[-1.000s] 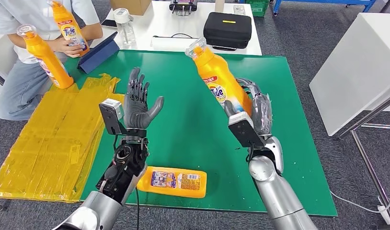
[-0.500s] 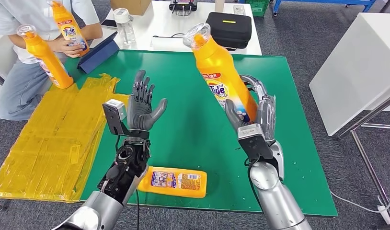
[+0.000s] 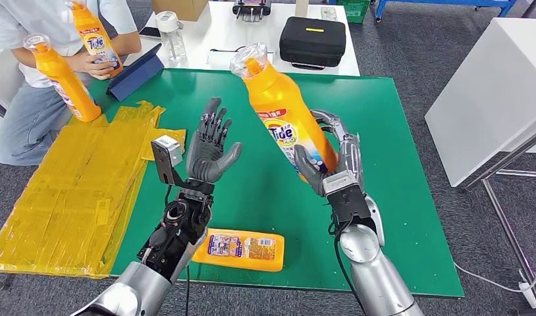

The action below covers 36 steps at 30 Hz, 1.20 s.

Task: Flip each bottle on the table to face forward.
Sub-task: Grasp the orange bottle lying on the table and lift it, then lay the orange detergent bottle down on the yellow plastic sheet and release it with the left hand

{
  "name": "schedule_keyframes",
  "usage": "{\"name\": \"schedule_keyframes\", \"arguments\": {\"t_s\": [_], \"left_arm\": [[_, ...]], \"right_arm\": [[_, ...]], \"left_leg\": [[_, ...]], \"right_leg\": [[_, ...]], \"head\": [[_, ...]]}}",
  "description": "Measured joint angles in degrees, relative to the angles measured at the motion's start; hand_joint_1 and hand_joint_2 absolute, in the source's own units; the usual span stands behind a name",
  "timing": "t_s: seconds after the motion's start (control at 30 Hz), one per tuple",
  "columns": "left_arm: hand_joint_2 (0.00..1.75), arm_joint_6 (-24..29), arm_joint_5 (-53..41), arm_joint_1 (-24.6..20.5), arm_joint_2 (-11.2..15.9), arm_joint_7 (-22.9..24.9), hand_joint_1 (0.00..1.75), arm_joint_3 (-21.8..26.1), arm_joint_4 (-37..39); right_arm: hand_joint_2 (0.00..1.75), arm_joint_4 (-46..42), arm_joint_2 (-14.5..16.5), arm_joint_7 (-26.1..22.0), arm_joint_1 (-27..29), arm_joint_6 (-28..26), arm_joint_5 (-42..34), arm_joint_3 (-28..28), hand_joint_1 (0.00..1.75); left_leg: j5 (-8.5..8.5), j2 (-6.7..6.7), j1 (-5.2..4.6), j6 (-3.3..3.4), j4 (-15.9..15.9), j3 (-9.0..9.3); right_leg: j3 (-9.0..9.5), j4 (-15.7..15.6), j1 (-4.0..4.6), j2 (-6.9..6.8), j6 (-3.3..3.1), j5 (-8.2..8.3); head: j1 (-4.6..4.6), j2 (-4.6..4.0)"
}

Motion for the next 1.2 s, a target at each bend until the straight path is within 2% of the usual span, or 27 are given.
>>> {"name": "schedule_keyframes", "arguments": {"t_s": [0.17,0.37,0.97,1.1,1.2], "left_arm": [[1.75,-3.6,0.4,-0.4,-0.2,-0.1,0.0,-1.0,0.0],[1.75,-4.6,0.4,-0.4,-0.2,0.1,0.0,-1.3,-0.1],[1.75,-5.9,0.5,-0.5,0.5,-0.9,0.0,-1.0,-0.1],[1.75,-5.8,-0.2,-0.6,0.8,-1.2,1.75,-0.7,-0.1],[1.75,-4.7,-2.5,-0.6,1.0,-1.2,1.75,-0.6,-0.1]], "right_arm": [[1.75,5.3,1.8,-0.9,-0.6,3.1,-1.8,0.7,1.75],[1.75,12.0,3.9,-1.9,-2.7,4.5,-1.9,1.5,1.75],[1.75,21.4,5.5,-4.3,-7.4,5.7,-2.9,1.8,1.75],[1.75,23.4,5.8,-4.9,-8.8,5.7,-3.1,1.8,1.75],[1.75,24.9,5.9,-5.4,-9.6,5.5,-3.3,1.8,1.75]], "left_leg": [[0.0,0.02,0.0,0.0,0.0,-0.01],[0.0,0.0,0.0,0.0,0.0,-0.01],[0.01,-0.01,0.01,0.0,0.0,-0.02],[0.02,0.0,0.01,0.0,0.0,-0.01],[0.02,-0.01,0.01,0.0,0.0,-0.01]], "right_leg": [[0.0,0.0,0.0,0.0,0.0,0.0],[0.0,0.0,0.02,0.0,0.0,0.0],[0.0,0.0,0.01,0.0,0.0,0.01],[-0.01,0.0,0.01,0.0,0.0,0.01],[-0.01,0.0,0.01,0.0,0.0,0.01]], "head": [[0.0,0.0],[-0.01,-0.01],[-0.01,0.0],[-0.01,0.0],[0.0,-0.01]]}}
